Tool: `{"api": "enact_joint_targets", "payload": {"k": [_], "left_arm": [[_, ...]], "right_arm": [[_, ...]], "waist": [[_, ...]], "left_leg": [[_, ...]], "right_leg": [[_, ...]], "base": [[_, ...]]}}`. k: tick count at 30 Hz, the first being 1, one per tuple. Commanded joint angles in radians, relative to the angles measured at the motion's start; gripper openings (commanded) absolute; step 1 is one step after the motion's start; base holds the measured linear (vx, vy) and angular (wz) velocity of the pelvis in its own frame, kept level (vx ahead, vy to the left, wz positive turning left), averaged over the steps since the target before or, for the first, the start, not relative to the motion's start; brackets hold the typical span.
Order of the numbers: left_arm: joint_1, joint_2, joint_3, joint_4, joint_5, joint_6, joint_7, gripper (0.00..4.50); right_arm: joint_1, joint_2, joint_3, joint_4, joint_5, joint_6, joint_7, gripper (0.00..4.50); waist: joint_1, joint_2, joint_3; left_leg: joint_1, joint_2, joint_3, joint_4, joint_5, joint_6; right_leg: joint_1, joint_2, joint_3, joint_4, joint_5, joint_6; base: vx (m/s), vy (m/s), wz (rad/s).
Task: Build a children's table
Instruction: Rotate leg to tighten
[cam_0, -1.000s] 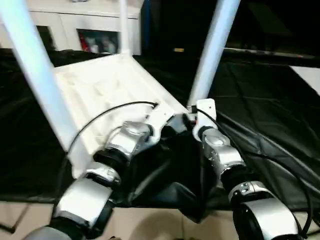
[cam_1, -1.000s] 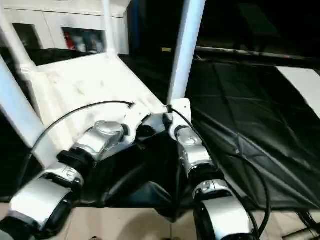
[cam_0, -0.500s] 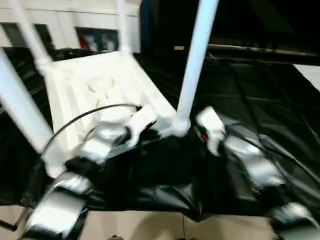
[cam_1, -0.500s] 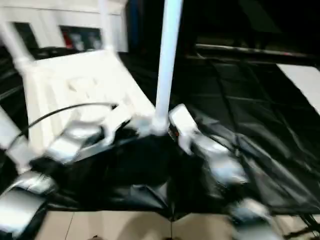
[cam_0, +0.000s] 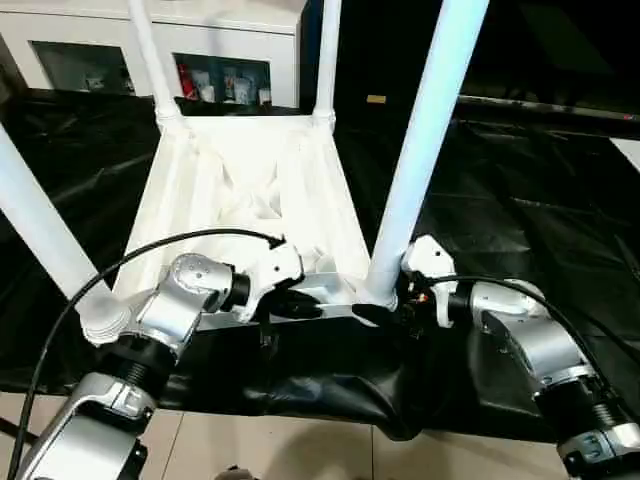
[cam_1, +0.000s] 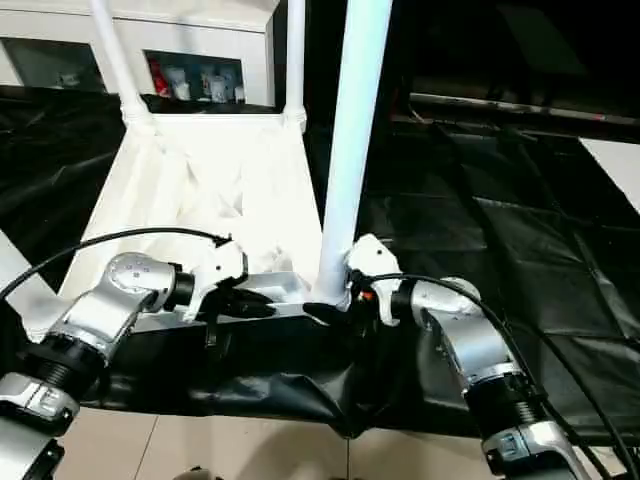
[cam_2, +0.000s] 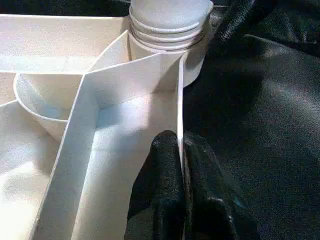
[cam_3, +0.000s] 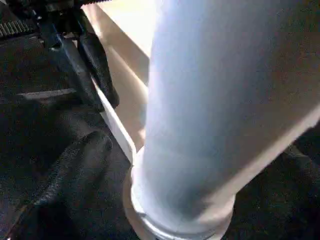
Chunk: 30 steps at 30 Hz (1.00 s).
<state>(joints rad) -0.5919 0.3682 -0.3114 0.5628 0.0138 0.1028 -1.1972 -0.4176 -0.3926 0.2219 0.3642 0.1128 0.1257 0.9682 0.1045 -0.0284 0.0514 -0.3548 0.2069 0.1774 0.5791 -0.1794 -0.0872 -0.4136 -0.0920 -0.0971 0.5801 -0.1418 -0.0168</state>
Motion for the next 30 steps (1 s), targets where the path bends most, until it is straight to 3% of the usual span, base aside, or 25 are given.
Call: {"api": "enact_joint_targets", "payload": {"k": [1, 6, 19, 27, 30], "left_arm": [[-0.017, -0.017, 0.011, -0.037, -0.029, -0.01, -0.004, 0.0], [-0.019, -0.016, 0.012, -0.033, -0.027, -0.011, -0.004, 0.0], [0.002, 0.002, -0.001, -0.057, -0.033, 0.021, -0.039, 0.0], [0.009, 0.005, 0.003, -0.061, -0.037, 0.043, -0.04, 0.0], [-0.018, -0.026, 0.029, 0.0, -0.011, 0.06, 0.076, 0.0]], "right_arm": [[-0.009, -0.001, 0.01, 0.005, -0.005, 0.004, 0.011, 4.33], [-0.011, -0.012, 0.013, 0.026, -0.016, -0.012, 0.014, 4.17], [-0.007, -0.003, 0.001, 0.046, -0.006, -0.029, 0.019, 2.92], [-0.003, 0.021, -0.013, 0.061, 0.016, -0.024, 0.011, 2.7], [-0.01, 0.072, -0.049, 0.113, 0.012, -0.014, -0.098, 2.7]], "waist": [[-0.004, -0.001, -0.066], [-0.006, -0.002, -0.066], [-0.005, -0.001, -0.068], [-0.006, 0.0, -0.069], [-0.014, -0.001, -0.067]], "left_leg": [[0.005, 0.025, -0.002, -0.07, -0.241, 0.033], [0.005, 0.024, -0.002, -0.069, -0.246, 0.033], [0.004, 0.025, -0.002, -0.068, -0.228, 0.037], [0.005, 0.024, -0.001, -0.066, -0.218, 0.042], [0.004, 0.022, -0.002, -0.067, -0.233, 0.03]], "right_leg": [[0.056, -0.055, 0.049, -0.062, -0.314, -0.167], [0.056, -0.055, 0.049, -0.065, -0.341, -0.159], [0.058, -0.054, 0.049, -0.058, -0.3, -0.175], [0.059, -0.054, 0.049, -0.054, -0.264, -0.193], [0.057, -0.053, 0.048, -0.06, -0.297, -0.187]], "base": [[0.0, 0.0, 0.0], [0.0, 0.0, 0.0], [0.0, 0.0, 0.0], [0.0, 0.0, 0.0], [0.0, 0.0, 0.0]]}}
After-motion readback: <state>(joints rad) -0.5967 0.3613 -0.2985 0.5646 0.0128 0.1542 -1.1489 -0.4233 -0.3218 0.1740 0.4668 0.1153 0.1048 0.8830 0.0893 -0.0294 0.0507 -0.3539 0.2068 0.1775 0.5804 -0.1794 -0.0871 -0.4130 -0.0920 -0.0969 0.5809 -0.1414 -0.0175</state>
